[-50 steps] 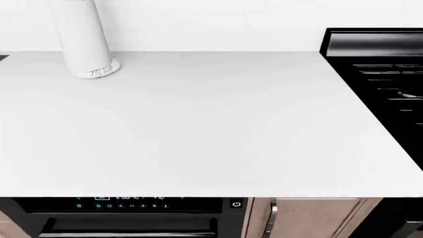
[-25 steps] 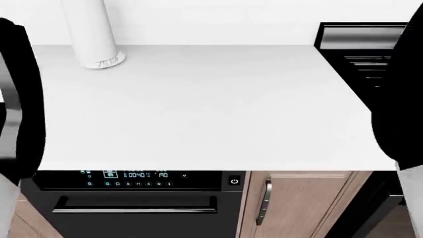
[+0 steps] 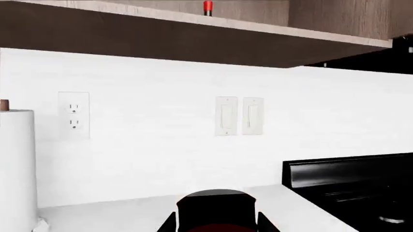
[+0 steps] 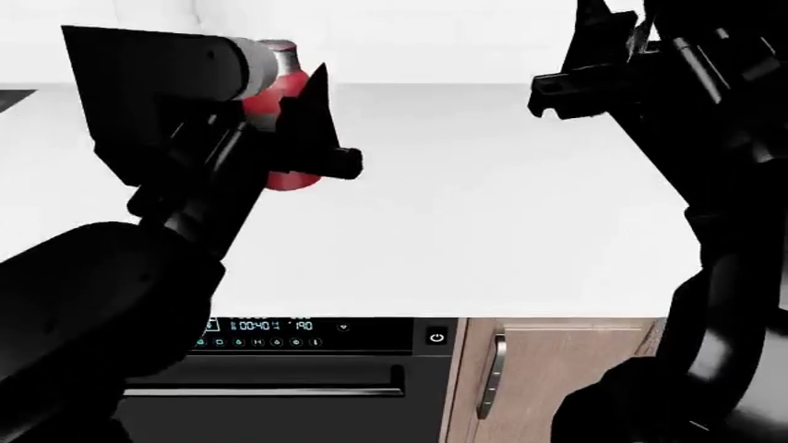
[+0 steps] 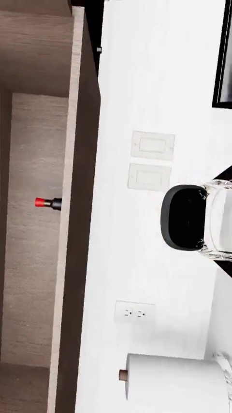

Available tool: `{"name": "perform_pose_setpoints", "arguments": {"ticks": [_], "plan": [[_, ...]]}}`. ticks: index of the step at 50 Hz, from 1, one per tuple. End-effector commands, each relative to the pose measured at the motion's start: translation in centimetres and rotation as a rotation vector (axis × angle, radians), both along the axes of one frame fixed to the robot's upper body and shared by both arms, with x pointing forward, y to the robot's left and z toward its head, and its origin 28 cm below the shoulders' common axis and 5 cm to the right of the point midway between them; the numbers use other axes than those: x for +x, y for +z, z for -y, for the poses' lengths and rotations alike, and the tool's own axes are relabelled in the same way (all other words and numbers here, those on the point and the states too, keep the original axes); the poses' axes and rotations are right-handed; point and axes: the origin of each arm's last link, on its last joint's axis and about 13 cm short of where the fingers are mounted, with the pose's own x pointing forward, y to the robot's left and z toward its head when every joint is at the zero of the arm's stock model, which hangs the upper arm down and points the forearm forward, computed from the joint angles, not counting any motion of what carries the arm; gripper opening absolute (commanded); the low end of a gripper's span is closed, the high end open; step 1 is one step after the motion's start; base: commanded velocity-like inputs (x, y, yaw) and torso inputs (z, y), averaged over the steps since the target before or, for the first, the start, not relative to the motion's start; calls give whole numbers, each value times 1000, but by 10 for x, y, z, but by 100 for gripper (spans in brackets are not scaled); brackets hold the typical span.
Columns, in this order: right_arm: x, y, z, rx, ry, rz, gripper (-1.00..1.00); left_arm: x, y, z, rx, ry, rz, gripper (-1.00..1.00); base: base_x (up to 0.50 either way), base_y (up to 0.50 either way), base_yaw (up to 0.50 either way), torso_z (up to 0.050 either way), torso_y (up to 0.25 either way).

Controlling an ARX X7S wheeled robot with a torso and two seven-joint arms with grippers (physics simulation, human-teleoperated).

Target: Pick and place the shaker into the drawer. Then close the cabinet.

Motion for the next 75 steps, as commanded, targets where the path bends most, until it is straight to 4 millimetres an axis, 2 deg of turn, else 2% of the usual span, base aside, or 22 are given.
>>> {"name": "perform_pose_setpoints", "arguments": {"ticks": [1,5,13,15,17,19,20,25,39,75], "plan": [[-30,-62,1,88,-14,-62,-100,-35,-58,-3,23,-18,-79,-100,0,0,0,0,0],[-32,-69,2,108,-13,-83,-100,-38,-72,-4,21,-17,-105,-100,0,0,0,0,0],[-31,-77,-1,153,13,-97,-100,-38,-88,-6,29,-13,-136,-100,0,0,0,0,0],[-36,-78,14,205,-156,-100,-100,-39,-90,-6,25,-11,-143,-100,0,0,0,0,0],[-41,-77,11,221,-227,-101,-100,-40,-95,-6,30,-14,-150,-100,0,0,0,0,0],[-48,-77,-5,126,1,-96,-100,-40,-98,-6,35,-13,-154,-100,0,0,0,0,0],[-50,-77,-8,111,52,-95,-100,-40,-98,-7,36,-12,-154,-100,0,0,0,0,0],[-50,-75,-11,98,65,-82,-100,-42,-104,-6,48,-16,-159,-100,0,0,0,0,0],[-50,-75,-11,91,61,-86,-100,-47,-106,-3,42,-37,-162,-100,0,0,0,0,0],[-58,-74,-12,115,83,-80,-100,-53,-116,-1,40,-60,-179,-100,-160,-500,0,0,0]]}}
